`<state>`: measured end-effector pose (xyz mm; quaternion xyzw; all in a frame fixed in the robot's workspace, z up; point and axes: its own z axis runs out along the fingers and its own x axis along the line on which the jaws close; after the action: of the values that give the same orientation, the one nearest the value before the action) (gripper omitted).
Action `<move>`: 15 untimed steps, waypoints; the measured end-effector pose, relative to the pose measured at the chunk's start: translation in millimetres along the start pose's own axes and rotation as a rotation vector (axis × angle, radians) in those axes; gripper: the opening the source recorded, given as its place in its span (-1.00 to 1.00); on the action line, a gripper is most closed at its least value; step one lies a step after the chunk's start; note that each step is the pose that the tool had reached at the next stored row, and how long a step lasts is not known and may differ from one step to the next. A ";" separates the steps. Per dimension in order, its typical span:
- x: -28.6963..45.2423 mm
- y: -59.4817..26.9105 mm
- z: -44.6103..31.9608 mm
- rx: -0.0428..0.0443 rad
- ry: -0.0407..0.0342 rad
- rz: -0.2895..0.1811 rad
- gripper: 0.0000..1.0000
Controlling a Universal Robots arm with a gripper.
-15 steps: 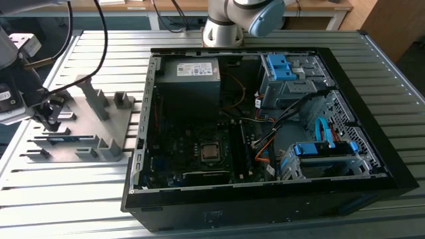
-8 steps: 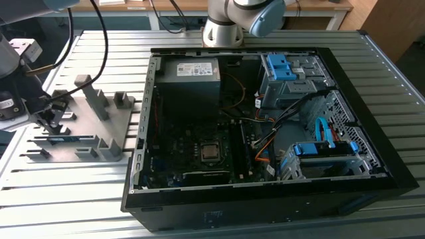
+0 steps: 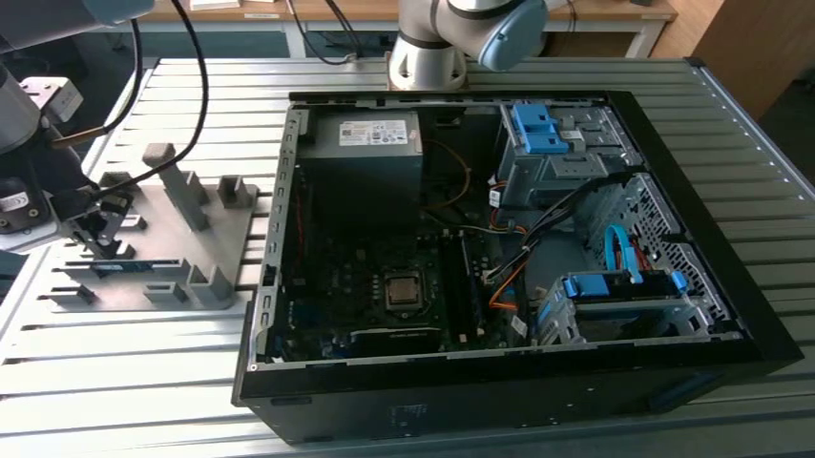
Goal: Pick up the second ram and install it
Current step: 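Reach for the second ram, then pick up the second ram and move it above second insertion slot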
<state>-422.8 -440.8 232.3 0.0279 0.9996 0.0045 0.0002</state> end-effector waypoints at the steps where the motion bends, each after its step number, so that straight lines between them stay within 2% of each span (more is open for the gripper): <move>1: 0.0 0.0 0.0 0.0000 0.0000 0.000 -0.80; 9: 0.0 0.0 0.0 0.0000 0.0001 -0.008 -0.80; 15: 0.1 0.0 0.1 0.0000 0.0009 -0.102 -0.80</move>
<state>-422.8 -440.8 232.3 -0.0232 0.9997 0.0045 0.0000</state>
